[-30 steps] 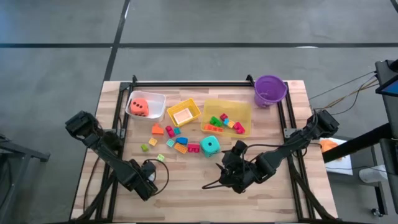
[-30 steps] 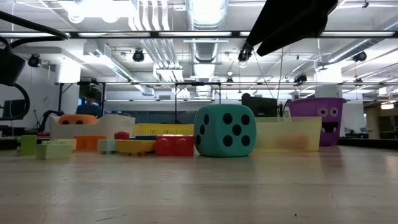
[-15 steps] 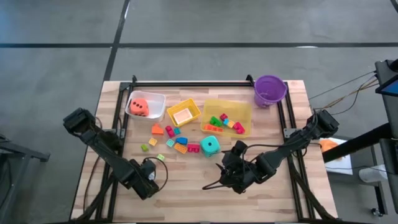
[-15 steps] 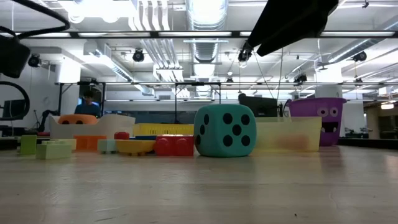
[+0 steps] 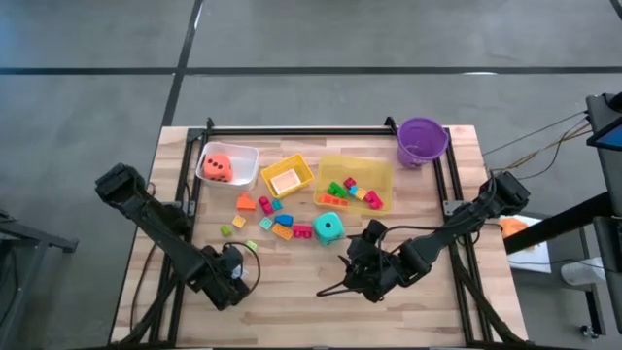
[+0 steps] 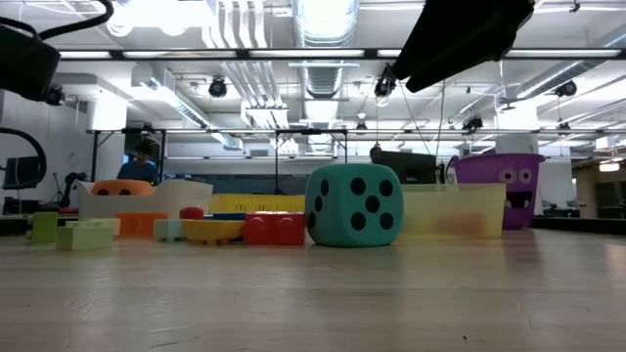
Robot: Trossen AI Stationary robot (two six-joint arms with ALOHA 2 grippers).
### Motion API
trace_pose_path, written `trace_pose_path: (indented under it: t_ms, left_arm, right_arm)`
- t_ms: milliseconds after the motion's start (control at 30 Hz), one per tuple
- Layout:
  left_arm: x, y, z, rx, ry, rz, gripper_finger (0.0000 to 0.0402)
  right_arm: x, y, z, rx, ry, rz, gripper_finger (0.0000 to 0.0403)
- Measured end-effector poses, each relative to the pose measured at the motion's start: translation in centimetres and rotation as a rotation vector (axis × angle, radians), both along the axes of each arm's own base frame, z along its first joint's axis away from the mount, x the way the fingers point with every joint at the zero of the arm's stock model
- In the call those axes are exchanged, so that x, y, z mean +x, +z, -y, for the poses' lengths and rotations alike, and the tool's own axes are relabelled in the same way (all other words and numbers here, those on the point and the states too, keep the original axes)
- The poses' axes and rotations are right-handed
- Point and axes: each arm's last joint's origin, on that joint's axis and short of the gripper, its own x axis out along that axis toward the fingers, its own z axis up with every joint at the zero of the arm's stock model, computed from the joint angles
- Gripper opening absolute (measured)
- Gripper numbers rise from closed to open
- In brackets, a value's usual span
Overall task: Pick & Place Toys
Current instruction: Put the blue deck of cards into the yellow basket
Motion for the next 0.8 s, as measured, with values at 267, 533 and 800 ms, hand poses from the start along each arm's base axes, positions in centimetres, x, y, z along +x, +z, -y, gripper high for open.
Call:
trace_pose_path:
  t_ms: [267, 533, 800]
  left_arm:
    - [0.4, 1.8, -1.3, 0.033, 0.043, 0.136, 0.0289]
    - [2.1, 3.8, -4.8, 0.094, 0.106, 0.254, 0.0288]
    - [4.5, 6.0, -10.2, 0.141, 0.080, 0.281, 0.0288]
  right_arm:
    - [0.0, 0.0, 0.0, -0.001, 0.000, -0.001, 0.0275]
    - [0.0, 0.0, 0.0, -0.003, 0.002, -0.003, 0.0275]
    - [0.0, -0.1, 0.0, -0.004, 0.003, -0.005, 0.0275]
